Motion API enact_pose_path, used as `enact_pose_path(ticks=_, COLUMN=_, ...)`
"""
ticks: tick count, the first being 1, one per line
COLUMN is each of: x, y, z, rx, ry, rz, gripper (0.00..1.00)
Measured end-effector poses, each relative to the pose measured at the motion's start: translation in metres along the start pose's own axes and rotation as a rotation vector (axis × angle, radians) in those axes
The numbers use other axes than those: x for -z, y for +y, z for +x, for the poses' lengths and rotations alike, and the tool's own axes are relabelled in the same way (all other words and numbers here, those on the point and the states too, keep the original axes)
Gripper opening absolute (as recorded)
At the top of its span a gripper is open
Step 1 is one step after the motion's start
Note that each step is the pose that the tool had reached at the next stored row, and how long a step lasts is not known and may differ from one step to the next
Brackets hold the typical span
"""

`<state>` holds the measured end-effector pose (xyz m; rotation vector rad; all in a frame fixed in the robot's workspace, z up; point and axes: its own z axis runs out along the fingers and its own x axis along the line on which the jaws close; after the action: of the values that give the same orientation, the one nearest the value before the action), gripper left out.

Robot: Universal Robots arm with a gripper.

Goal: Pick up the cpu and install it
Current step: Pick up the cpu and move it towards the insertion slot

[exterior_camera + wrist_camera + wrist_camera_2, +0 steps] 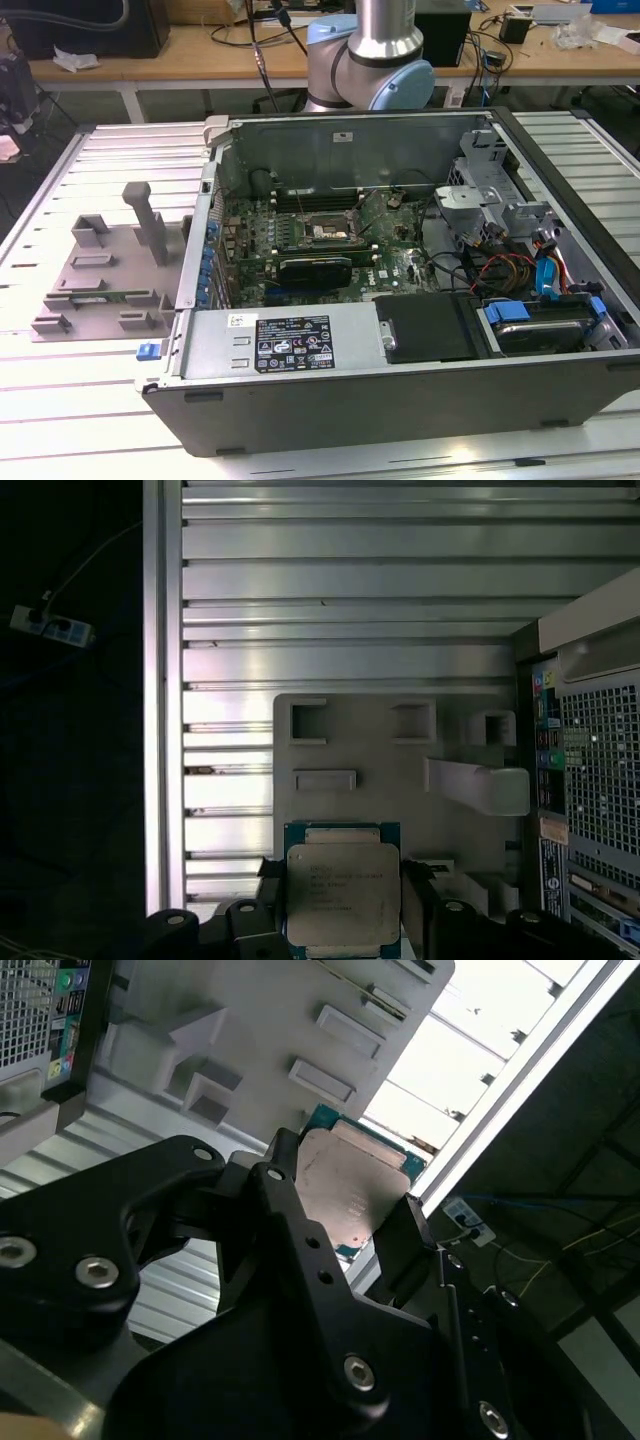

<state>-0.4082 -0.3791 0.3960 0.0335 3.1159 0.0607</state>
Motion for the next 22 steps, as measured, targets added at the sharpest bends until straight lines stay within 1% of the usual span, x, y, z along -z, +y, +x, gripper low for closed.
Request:
enact_pose_path(ticks=8, x=0.0013, y=0.0001, z=-0.0002, rx=0.000, ry=0.0002, rz=0.0001, gripper=0.55)
enact_pose_path(ticks=12, x=0.0012, y=0.0001, z=-0.0027, rx=0.000, ry=0.0001, rz=0.0000, gripper=0.55)
enact_pose_path(ticks=21, x=0.0007, y=0.0006, z=-0.0224, rx=0.000, ry=0.0000, rz=0.0000, gripper=0.55)
enact_pose_path(ticks=22, x=0.0006, y=0.0006, z=-0.0256, rx=0.000, ry=0.0000, rz=-0.0001, gripper=0.55)
